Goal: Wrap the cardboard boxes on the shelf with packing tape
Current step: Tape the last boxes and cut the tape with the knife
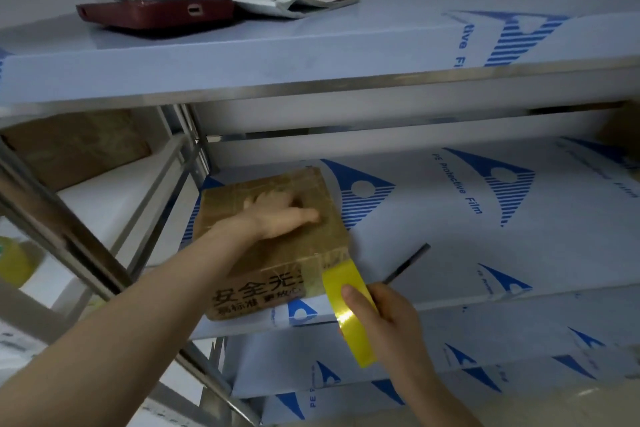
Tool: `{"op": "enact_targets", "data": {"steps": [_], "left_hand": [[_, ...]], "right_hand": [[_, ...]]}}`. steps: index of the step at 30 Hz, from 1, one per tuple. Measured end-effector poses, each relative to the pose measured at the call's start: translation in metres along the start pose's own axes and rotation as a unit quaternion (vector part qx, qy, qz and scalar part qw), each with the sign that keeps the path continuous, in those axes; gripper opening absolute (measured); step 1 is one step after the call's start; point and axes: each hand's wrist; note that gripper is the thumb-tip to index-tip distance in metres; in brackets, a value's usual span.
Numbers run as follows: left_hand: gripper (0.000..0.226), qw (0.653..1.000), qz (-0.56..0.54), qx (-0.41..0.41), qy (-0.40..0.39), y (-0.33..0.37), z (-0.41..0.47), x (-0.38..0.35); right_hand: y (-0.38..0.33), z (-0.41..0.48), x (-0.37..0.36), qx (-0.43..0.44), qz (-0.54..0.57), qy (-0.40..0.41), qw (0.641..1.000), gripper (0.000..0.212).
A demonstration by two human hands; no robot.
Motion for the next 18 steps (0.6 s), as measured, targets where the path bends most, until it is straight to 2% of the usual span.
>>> {"op": "enact_targets", "data": {"steps": [1,2,3,5,7,11,18], "left_hand": [[0.072,0.996,0.013,0.008,0.089,0.007,0.011,0.002],[0.07,0.989,0.03,0.015,0.147,0.013,0.023,0.002],[0.075,0.985,0.042,0.02,0.165,0.018,0.037,0.002],[0.086,0.989,0.081,0.038,0.117,0.026,0.068,0.002],[0.083,0.988,0.116,0.051,0.092,0.026,0.096,0.004],[0.064,0.983,0.086,0.055,0.151,0.027,0.124,0.01],[0.059,0.976,-0.04,0.12,0.179,0.02,0.137,0.019]], "right_hand": [[0.001,0.002,-0.002,-0.001,0.001,0.005,1.0,0.061],[0.003,0.004,-0.003,-0.002,-0.002,0.009,1.0,0.057],[0.005,0.005,-0.003,-0.002,-0.006,0.012,1.0,0.054],[0.008,0.008,-0.004,-0.004,-0.014,0.017,1.0,0.053],[0.011,0.011,-0.002,-0.015,-0.004,0.015,1.0,0.063],[0.014,0.015,-0.002,-0.023,0.019,0.02,0.999,0.066],[0.016,0.016,-0.007,-0.023,0.029,0.039,0.999,0.057]]}}
Point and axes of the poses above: each hand's wrist, its own z-axis towards the middle knuckle, its own x-axis out of the back of the hand, y = z × x, and after that the axes turned 10 degrees about -y, right-handed
